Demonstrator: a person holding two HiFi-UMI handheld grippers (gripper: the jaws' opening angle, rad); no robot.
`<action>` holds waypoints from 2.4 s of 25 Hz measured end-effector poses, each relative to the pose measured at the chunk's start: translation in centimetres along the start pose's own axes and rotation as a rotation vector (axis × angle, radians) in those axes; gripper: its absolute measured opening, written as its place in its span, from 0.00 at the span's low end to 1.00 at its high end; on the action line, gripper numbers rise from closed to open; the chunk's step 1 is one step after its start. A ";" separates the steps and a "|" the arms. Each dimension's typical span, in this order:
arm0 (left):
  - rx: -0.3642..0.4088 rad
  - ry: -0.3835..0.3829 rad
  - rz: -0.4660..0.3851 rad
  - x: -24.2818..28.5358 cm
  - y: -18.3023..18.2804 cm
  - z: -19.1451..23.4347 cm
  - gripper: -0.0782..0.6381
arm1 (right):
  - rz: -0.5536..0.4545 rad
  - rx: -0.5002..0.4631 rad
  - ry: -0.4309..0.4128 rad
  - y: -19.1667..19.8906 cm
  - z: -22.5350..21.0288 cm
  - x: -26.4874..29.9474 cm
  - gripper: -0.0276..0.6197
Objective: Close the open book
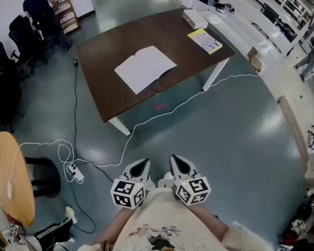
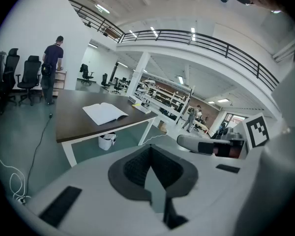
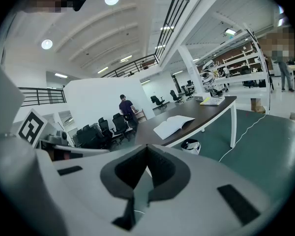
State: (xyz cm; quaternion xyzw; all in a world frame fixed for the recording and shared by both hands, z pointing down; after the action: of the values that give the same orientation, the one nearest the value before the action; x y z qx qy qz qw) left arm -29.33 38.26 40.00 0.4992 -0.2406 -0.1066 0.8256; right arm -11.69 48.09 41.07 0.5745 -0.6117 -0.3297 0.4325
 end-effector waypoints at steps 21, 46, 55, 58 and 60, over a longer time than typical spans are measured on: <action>-0.005 -0.004 0.056 4.7 3.0 -7.5 0.12 | 0.005 0.074 -0.084 -1.0 -6.6 -3.0 0.05; -0.056 0.081 0.058 21.6 -12.0 18.2 0.12 | 0.070 0.063 0.046 -5.2 -7.5 28.6 0.05; -0.068 0.192 0.143 27.1 -13.0 21.0 0.12 | 0.122 0.335 0.043 -4.8 -10.8 36.3 0.05; -0.049 0.174 0.146 28.1 -13.3 21.4 0.12 | 0.136 0.351 0.043 -4.8 -12.5 38.3 0.06; -0.042 0.154 0.143 29.3 -13.8 21.8 0.12 | 0.141 0.368 0.041 -5.0 -14.2 39.6 0.08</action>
State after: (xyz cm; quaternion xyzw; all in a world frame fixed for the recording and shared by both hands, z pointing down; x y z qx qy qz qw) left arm -14.13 2.62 44.86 0.4702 -0.2090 -0.0137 0.8573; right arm 4.66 9.64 48.35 0.6061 -0.6916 -0.1693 0.3546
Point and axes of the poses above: the fingertips, and each gripper's own axes: x forward along the fingers, z to its left, y out of its underside, the point moved 10 cm from there along -x, backward along the fingers, and after that the axes turned 14 degrees about -z, right-handed, at the moved point
